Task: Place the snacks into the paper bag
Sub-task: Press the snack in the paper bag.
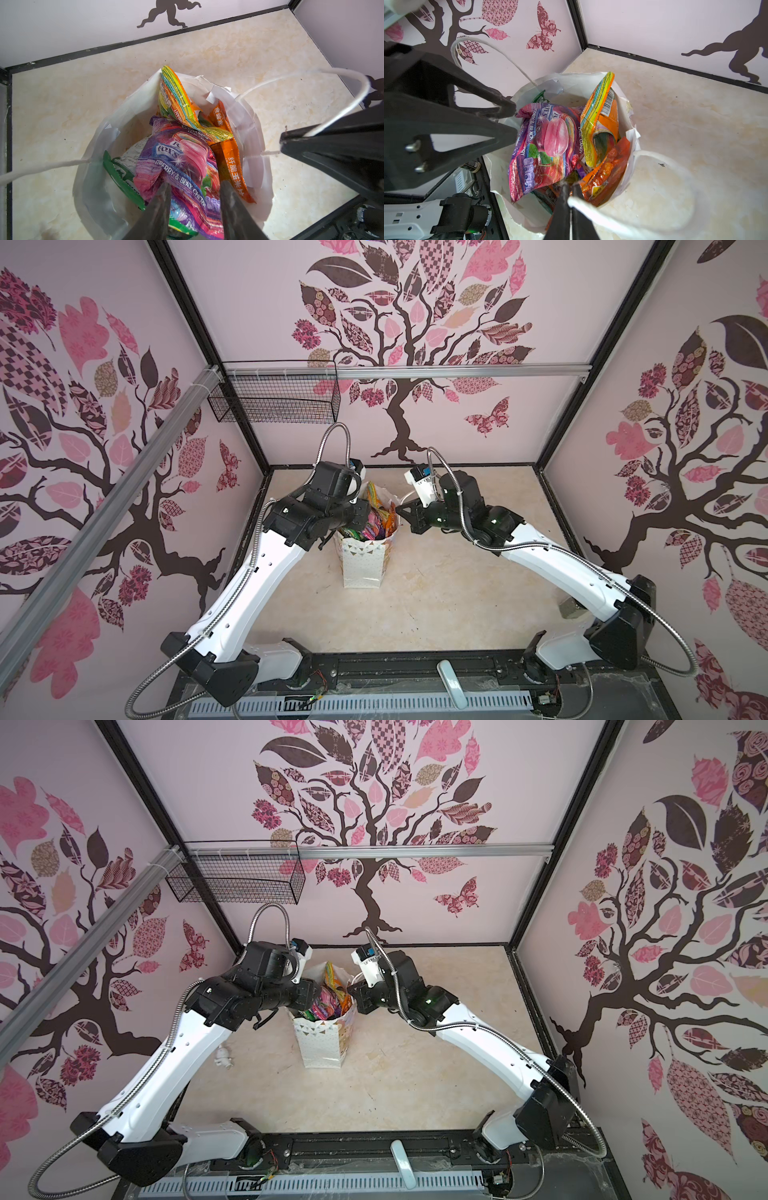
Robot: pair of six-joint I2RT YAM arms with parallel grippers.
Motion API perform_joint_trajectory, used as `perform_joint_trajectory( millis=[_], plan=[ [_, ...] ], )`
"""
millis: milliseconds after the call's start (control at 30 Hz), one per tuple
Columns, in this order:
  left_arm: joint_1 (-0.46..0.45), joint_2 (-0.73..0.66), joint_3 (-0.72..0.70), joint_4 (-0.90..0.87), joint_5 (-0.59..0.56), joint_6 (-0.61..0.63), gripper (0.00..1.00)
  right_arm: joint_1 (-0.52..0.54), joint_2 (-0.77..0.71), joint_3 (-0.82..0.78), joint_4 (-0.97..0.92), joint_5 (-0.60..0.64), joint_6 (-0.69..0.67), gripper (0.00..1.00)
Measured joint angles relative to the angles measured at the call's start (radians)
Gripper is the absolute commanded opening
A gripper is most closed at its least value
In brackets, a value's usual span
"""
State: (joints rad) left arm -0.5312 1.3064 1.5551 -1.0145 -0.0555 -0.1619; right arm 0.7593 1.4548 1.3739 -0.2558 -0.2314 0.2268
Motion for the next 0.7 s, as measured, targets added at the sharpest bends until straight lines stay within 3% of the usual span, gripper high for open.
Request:
perform_joint_trajectory(
  millis=[367,700],
  plan=[
    [0.005,0.015,-0.102,0.112,-0.011,-0.02,0.26,0.0,-0.001,0.0,0.0,0.015,-0.019,0.0],
    [0.013,0.064,-0.181,0.225,0.032,-0.064,0.22,0.0,-0.002,0.0,-0.015,0.083,-0.087,0.0]
  ],
)
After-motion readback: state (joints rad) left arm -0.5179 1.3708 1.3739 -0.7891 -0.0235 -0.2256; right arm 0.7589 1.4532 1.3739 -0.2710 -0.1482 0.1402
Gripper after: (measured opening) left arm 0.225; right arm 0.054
